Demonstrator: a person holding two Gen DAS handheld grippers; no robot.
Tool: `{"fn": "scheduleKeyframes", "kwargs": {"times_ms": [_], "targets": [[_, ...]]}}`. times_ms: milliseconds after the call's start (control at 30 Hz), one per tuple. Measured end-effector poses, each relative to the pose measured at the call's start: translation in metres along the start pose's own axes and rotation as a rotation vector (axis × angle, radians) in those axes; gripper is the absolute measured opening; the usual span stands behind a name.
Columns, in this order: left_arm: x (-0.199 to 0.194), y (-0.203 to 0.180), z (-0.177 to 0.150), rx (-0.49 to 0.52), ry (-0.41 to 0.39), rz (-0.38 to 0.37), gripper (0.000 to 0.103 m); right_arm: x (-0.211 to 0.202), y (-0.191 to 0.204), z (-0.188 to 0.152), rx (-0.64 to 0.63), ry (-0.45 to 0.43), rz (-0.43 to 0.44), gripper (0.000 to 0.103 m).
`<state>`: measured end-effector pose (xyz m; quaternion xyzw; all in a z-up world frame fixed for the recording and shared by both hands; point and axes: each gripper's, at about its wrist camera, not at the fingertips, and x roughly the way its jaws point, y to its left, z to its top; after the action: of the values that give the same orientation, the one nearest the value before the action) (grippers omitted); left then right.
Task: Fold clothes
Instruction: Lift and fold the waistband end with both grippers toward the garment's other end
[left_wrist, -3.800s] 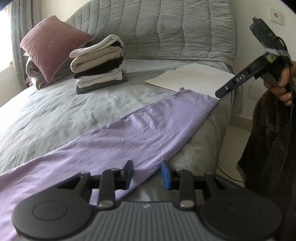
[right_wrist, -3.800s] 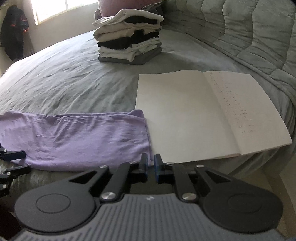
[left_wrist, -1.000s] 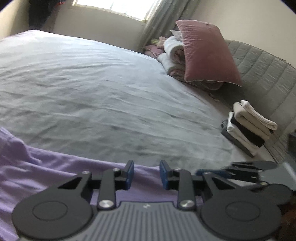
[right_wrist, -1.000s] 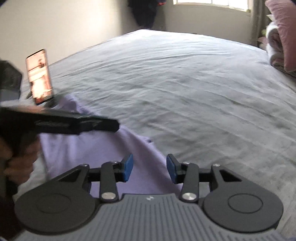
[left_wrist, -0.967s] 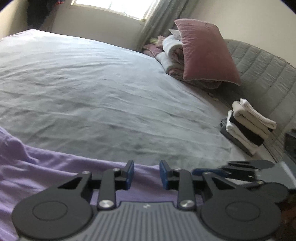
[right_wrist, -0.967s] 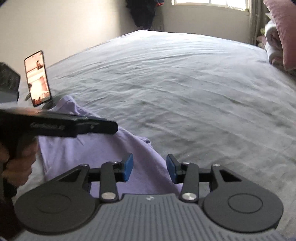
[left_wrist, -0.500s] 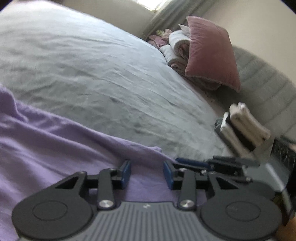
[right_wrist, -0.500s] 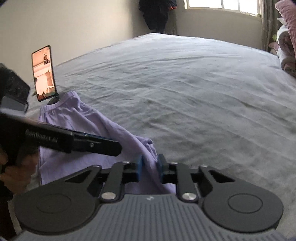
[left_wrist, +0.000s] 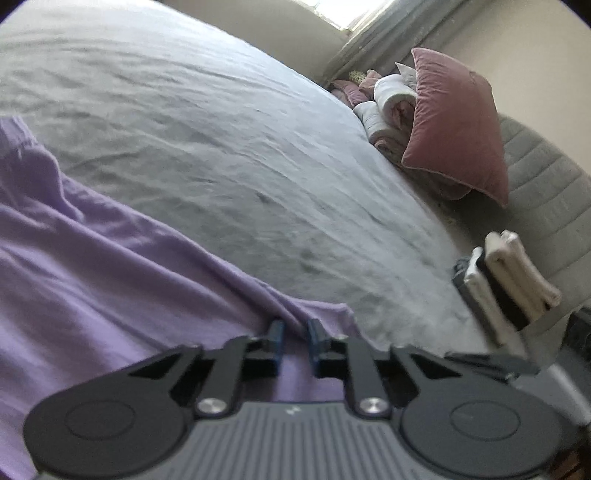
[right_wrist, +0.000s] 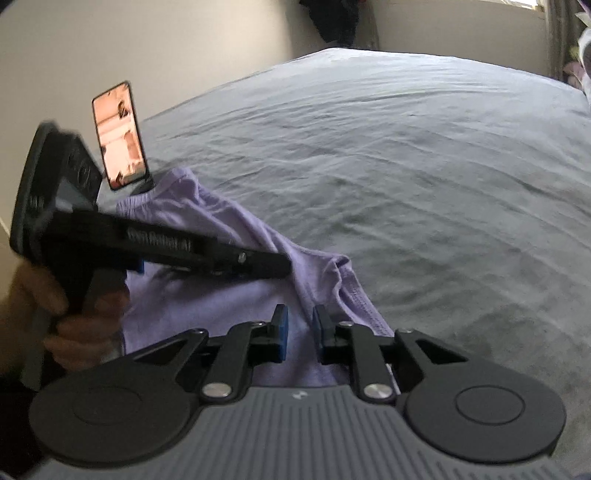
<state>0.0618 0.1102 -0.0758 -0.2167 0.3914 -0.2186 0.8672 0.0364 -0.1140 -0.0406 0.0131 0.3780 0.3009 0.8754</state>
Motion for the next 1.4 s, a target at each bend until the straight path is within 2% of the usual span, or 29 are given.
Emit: {"fn": "scheduleKeyframes", "kwargs": {"times_ms": [33,200,500,600,867,1000,1333,1400], "targets": [[0.0,0.001,-0.001,0.011,-0.005,0.007,0.005,-0.002,-0.003,0.001,0.016,-0.004,0.002,0.019],[-0.001,0.007,-0.003,0.036,-0.025,0.002,0.004,-0.01,-0.025,0.008,0.131,-0.041,0.016,0.019],[-0.003,0.005,-0.005,0.069,-0.037,0.02,0.004,0.001,-0.069,0.003,0.484,0.01,0.176,0.021],[-0.003,0.004,-0.005,0.075,-0.039,0.023,0.004,0.0,-0.08,0.001,0.551,0.009,0.198,0.021],[-0.002,0.002,-0.005,0.077,-0.04,0.029,0.004,0.007,-0.088,-0.003,0.639,0.017,0.255,0.022],[-0.001,0.0,-0.004,0.087,-0.032,0.035,0.004,0.013,-0.092,-0.003,0.676,0.018,0.29,0.028],[-0.002,-0.002,-0.004,0.104,-0.02,0.039,0.004,0.036,-0.091,0.006,0.74,0.01,0.352,0.027],[-0.004,-0.002,-0.003,0.121,-0.009,0.035,0.005,0.041,-0.087,0.01,0.738,-0.007,0.337,0.023]]}}
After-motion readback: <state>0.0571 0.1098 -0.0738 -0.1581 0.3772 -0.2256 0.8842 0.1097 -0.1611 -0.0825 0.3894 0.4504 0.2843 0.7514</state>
